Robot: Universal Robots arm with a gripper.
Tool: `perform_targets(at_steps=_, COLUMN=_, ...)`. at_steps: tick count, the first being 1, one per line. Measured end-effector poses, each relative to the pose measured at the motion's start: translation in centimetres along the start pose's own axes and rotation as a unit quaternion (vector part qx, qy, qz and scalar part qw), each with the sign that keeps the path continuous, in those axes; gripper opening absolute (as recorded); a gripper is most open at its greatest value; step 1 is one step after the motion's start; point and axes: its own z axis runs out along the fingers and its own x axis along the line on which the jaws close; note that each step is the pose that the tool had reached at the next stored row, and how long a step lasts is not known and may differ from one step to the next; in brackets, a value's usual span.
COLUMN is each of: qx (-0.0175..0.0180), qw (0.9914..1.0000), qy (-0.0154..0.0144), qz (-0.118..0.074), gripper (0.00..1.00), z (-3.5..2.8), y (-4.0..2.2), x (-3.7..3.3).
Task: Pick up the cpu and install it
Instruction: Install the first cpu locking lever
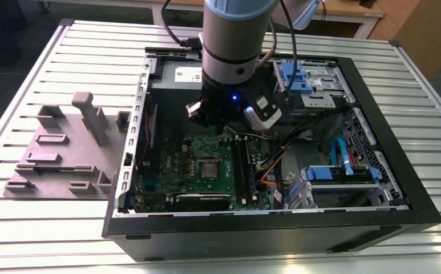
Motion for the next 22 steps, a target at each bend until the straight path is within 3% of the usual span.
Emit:
perform_targets(at_steps=11, qx=-0.0014, qw=1.0, qy=-0.0004, qz=0.0, gripper=0.1, z=0.06, y=0.43, x=-0.11)
perform_targets(at_steps=15, qx=-0.0053, qw=0.99998, qy=-0.0015, qz=0.0, gripper=0.1, z=0.07, y=0.43, x=-0.11)
perform_targets(at_steps=22, qx=-0.0093, qw=0.99995, qy=-0.0026, qz=0.0, gripper=0.1, z=0.04, y=0.25, x=-0.06)
